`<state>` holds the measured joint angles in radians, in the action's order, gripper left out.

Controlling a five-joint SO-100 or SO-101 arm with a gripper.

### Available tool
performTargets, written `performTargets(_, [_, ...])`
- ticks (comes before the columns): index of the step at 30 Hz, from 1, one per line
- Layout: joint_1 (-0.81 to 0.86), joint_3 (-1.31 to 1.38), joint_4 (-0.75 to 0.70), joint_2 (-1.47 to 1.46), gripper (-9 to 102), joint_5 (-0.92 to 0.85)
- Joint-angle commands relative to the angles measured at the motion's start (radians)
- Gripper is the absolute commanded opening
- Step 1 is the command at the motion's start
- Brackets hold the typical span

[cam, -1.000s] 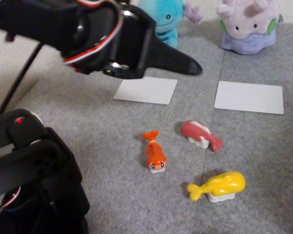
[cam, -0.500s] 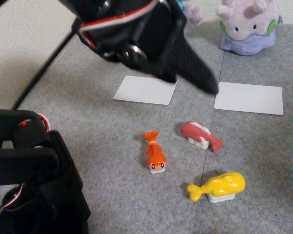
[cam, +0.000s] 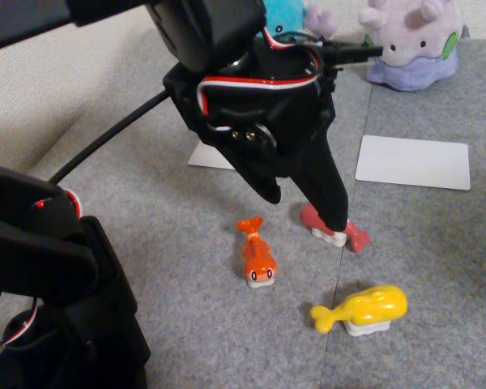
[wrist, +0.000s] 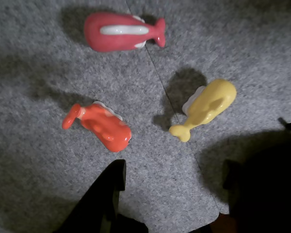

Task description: Wooper wants to eat egg sudhi, and Goomy wants to eat shrimp sushi

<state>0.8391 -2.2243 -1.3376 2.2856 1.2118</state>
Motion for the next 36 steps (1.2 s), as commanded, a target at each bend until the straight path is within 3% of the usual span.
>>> performTargets(1, [0.005, 0.048, 0.017, -0.020, 24, 0.005])
performTargets(16, [0.155, 0.048, 0.160, -0.259, 24, -0.072])
performTargets(36, [0.244, 0.048, 0.373, -0.499, 23, -0.035])
